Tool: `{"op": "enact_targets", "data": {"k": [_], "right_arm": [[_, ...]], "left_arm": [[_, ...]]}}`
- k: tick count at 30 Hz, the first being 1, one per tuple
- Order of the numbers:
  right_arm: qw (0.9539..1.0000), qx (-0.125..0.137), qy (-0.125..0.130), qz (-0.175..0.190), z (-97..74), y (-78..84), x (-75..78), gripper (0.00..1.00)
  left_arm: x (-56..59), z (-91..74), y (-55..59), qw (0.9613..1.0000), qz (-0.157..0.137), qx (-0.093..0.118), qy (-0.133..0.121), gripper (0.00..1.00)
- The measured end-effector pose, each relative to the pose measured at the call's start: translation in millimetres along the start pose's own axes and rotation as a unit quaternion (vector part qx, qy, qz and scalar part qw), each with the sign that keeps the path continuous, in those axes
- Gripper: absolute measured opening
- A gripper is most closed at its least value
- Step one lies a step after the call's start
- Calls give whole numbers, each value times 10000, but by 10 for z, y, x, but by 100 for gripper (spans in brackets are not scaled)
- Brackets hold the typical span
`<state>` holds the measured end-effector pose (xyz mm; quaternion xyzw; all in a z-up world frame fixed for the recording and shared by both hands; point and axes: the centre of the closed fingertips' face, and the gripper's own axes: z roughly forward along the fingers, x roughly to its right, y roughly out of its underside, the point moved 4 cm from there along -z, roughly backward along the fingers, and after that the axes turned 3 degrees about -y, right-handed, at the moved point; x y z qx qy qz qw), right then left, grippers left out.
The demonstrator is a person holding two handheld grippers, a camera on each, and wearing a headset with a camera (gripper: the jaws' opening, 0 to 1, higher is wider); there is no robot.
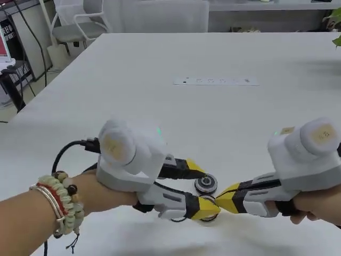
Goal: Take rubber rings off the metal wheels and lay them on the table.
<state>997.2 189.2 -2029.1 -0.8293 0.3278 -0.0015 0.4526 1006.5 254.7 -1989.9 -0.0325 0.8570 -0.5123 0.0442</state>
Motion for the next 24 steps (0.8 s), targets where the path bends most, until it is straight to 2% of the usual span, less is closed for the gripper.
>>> {"op": "enact_targets", "data": {"k": [4, 9, 12, 18, 24], "right_arm": [[10000, 30, -7, 37, -11, -6, 4, 0], [10000, 53, 22, -30, -29, -29, 4, 0], [9999, 41, 29, -102, -35, -36, -2, 0], [9999, 101, 16, -96, -54, -59, -9, 0], [9998, 166, 16, -71, -69, -87, -12, 0]], "left_arm": [[5, -119, -71, 9999, 66, -65, 65, 49], [-3, -322, -198, 10000, -16, 91, -24, 53], [-8, -461, -262, 9997, 117, 162, -150, 56], [-16, -716, -334, 9990, 184, 214, -353, 63], [-13, -972, -345, 9976, 295, 160, -608, 71]]}}
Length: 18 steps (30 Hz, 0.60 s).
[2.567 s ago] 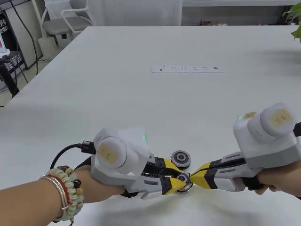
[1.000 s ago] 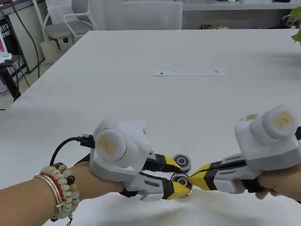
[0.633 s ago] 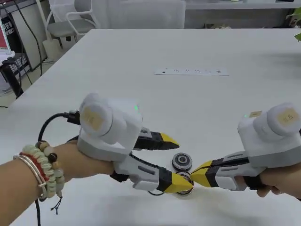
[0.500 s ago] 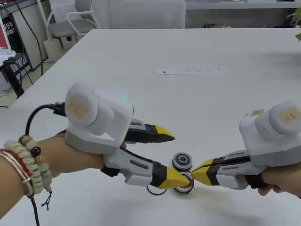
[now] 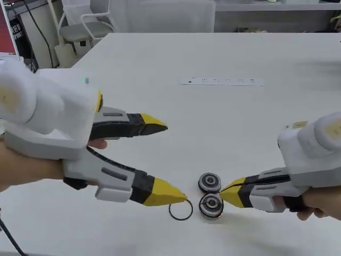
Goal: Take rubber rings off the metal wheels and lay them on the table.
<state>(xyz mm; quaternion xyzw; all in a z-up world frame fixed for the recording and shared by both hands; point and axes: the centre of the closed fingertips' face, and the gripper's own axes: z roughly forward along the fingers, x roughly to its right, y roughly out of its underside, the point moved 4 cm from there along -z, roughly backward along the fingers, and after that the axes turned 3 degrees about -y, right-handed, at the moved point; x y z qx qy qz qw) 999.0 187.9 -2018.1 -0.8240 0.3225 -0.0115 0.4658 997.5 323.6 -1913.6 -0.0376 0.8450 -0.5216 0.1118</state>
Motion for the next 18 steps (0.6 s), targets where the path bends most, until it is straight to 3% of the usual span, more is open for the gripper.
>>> {"op": "enact_targets", "data": {"k": [7, 10, 18], "right_arm": [[10000, 56, -22, 0, -10, -24, -9, 0], [9998, 204, -31, 82, -28, -72, -7, 0], [9990, 399, 9, 213, -69, -127, -4, 0]], "left_arm": [[-27, -246, 57, 9993, -79, -37, -370, 77], [-39, -342, 100, 9983, -198, -33, -539, 79], [-30, -482, 244, 9951, -510, 36, -845, 81]]}}
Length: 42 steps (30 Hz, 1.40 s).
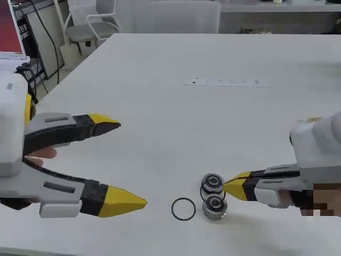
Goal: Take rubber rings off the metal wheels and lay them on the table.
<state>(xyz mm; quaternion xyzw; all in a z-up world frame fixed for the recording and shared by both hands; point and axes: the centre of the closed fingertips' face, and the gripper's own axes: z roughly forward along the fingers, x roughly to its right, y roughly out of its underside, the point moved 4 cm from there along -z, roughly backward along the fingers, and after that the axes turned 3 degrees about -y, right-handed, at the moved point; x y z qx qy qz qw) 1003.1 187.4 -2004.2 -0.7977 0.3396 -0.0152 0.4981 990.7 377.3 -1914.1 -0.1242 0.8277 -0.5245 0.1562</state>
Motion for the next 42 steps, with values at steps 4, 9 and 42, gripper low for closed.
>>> {"op": "enact_targets", "data": {"k": [4, 9, 42], "right_arm": [[10000, 69, 15, 18, -15, -24, 0, 0], [9998, 170, 41, 48, -40, -61, -4, 0], [9983, 578, -4, -81, -88, -286, -143, 0]], "left_arm": [[-1, -49, 93, 9998, -131, -20, -155, 85], [3, -94, 235, 9990, -318, -91, -284, 85], [95, -98, 626, 9930, -1038, -360, -440, 91]]}}
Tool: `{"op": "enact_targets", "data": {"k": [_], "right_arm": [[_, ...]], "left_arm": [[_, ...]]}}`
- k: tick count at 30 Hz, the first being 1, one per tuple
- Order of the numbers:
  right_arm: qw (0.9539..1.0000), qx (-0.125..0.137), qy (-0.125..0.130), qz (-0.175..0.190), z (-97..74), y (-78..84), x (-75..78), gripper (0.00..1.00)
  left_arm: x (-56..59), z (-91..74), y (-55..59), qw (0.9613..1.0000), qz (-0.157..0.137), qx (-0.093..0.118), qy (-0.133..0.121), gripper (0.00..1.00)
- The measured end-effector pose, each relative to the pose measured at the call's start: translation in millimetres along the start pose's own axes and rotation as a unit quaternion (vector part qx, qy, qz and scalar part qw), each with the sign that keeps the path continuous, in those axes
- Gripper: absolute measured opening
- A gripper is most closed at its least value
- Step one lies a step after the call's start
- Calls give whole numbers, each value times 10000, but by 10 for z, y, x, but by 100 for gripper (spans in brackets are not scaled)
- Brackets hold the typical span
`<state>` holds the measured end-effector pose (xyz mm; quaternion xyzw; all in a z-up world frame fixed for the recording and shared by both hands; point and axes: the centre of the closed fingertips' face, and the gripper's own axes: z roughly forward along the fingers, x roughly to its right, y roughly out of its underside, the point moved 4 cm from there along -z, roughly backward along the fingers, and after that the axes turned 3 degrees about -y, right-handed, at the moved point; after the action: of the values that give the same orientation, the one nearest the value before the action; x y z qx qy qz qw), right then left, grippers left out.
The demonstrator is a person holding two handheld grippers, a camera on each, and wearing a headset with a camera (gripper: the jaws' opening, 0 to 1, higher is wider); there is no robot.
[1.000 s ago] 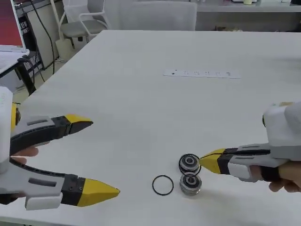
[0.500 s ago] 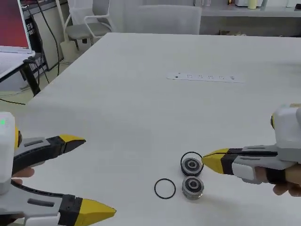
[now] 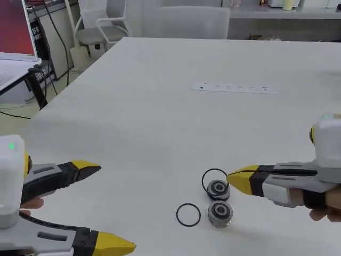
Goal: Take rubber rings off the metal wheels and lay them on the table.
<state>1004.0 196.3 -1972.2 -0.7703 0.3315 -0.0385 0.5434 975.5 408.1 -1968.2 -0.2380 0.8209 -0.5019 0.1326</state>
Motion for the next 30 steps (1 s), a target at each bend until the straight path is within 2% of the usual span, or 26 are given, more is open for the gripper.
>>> {"op": "enact_targets", "data": {"k": [17, 30], "right_arm": [[9998, 120, -154, -79, 99, -71, -140, 0], [9991, -194, -314, -217, 284, 64, -251, 0]], "left_arm": [[1, 6, 30, 9999, -129, -13, -26, 90], [3, 12, 38, 9998, -194, -17, -14, 90]]}}
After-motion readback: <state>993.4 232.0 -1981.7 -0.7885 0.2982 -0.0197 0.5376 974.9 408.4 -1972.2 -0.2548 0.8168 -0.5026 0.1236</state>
